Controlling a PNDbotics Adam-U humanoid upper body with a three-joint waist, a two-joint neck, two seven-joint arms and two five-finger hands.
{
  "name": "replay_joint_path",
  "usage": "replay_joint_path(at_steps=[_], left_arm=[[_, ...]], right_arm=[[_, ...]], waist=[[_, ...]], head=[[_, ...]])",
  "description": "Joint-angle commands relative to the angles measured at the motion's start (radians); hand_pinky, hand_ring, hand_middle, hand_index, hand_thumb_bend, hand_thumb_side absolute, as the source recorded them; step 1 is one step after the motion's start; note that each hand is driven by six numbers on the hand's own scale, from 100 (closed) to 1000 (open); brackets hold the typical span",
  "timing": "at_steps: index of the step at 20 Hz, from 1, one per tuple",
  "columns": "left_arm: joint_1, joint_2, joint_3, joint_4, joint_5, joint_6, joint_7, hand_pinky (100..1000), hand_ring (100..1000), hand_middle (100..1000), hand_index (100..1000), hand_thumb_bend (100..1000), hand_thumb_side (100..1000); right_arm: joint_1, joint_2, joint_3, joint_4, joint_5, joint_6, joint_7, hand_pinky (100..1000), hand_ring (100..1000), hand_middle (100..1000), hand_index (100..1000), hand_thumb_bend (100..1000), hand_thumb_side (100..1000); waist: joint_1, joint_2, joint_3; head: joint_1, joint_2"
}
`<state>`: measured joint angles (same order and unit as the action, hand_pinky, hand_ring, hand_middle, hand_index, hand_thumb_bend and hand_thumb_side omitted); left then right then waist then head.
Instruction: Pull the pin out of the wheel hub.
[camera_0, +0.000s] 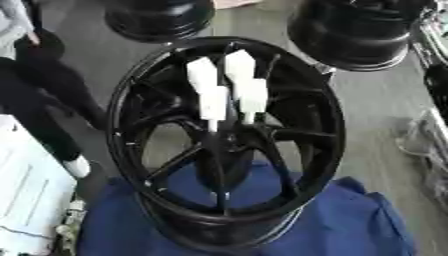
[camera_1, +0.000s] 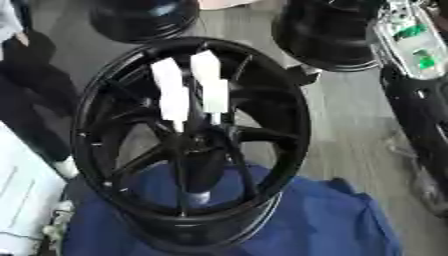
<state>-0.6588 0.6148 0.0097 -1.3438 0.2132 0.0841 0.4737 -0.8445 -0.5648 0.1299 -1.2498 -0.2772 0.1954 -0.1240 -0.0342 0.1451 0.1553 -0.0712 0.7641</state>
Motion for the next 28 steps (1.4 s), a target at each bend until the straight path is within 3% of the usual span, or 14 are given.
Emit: replay_joint_path(at_steps=[1, 8, 12, 18, 23, 28], left_arm=[[-0.02, 0.02, 0.007, -0.015, -0.002, 0.002, 0.003, 735, 800, 762, 811, 547, 705], [-0.019, 0.022, 0.006, -0.018, -0.006, 0.004, 0.004, 735, 801, 762, 811, 547, 703], [-0.017, 0.024, 0.007, -0.017, -0.006, 0.005, 0.006, 734, 800, 762, 810, 548, 701], [-0.016, 0.026, 0.003, -0.015, -0.007, 0.008, 0.002, 735, 802, 763, 811, 542, 704], [-0.014, 0.03, 0.002, -0.011, -0.009, 0.01, -0.001, 735, 803, 764, 811, 537, 705], [-0.01, 0.035, 0.0, -0.006, -0.01, 0.011, -0.003, 735, 803, 764, 810, 537, 706]], right_arm=[[-0.022, -0.032, -0.004, -0.021, 0.009, 0.002, 0.008, 848, 768, 774, 870, 677, 540], [-0.03, -0.04, 0.003, -0.029, 0.026, 0.011, 0.028, 848, 768, 773, 870, 677, 538], [-0.055, -0.055, 0.022, -0.055, 0.1, 0.034, 0.082, 847, 770, 773, 869, 688, 544], [-0.104, -0.064, 0.058, -0.125, 0.344, 0.074, 0.373, 843, 779, 777, 869, 695, 557], [-0.161, -0.057, 0.081, -0.128, 0.499, 0.045, 0.605, 842, 794, 785, 869, 667, 454], [-0.203, -0.073, 0.121, -0.133, 0.555, -0.002, 0.771, 839, 797, 779, 862, 704, 329]], waist=[[0.003, -0.015, 0.002], [0.001, -0.016, 0.005], [0.0, -0.017, 0.006], [-0.001, -0.02, 0.007], [-0.001, -0.025, 0.005], [-0.006, -0.029, 0.003]], head=[[0.003, 0.006], [0.003, 0.006], [0.0, 0.006], [-0.004, 0.006], [-0.003, 0.006], [0.0, 0.006]])
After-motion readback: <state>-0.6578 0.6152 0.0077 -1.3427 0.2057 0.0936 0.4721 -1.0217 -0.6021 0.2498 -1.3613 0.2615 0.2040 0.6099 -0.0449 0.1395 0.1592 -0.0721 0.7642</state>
